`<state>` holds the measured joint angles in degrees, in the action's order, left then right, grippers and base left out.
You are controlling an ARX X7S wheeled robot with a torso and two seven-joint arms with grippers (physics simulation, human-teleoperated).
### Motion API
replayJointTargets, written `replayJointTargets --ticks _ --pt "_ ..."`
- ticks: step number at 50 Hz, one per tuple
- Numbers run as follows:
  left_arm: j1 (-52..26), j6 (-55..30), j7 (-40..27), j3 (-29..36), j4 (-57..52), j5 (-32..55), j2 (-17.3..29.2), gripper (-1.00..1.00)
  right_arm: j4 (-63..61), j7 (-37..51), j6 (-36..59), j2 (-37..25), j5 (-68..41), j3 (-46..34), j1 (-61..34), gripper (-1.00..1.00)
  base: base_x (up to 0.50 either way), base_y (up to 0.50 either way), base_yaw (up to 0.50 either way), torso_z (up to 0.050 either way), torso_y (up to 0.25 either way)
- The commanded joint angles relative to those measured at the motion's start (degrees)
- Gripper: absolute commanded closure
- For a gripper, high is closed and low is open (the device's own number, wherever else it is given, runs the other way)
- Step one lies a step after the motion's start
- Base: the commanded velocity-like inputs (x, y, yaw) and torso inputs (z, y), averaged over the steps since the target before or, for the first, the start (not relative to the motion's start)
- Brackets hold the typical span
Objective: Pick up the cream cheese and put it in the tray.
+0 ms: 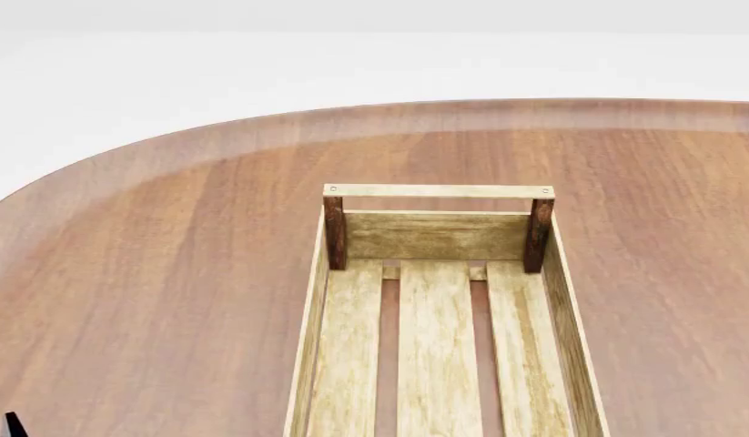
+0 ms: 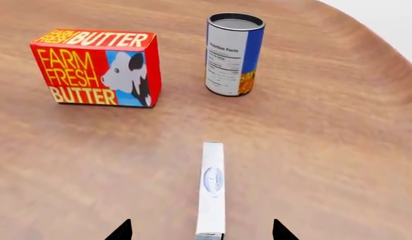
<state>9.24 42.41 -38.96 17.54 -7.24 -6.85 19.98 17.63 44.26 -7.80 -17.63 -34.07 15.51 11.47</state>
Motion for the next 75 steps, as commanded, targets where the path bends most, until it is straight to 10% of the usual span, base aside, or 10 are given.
replayJointTargets --ticks 1,66,67,75 --pt "-0.18 -0.17 -0.22 0.13 0.19 0.03 0.05 -1.00 1.96 -1.32 -0.19 -0.37 -1.31 0.72 -0.59 -1.00 0.00 0.00 0.00 0.000 0.000" --pt "-0.63 -0.74 -1.39 0.83 0.49 -0.04 0.46 -1.00 13.65 -8.69 -3.51 -0.25 -3.47 0.77 -6.04 -1.00 0.00 0.00 0.00 0.000 0.000" --pt "-0.63 -0.73 -1.43 0.83 0.49 -0.10 0.46 -1.00 13.78 -8.96 -3.81 -0.18 -3.66 0.94 -6.07 1.00 0.00 0.00 0.00 0.000 0.000" --pt "-0.67 -1.14 -1.48 0.96 0.35 0.02 0.50 -1.00 14.67 -10.26 -4.76 0.02 -4.00 1.03 -6.37 1.00 0.00 0.00 0.00 0.000 0.000"
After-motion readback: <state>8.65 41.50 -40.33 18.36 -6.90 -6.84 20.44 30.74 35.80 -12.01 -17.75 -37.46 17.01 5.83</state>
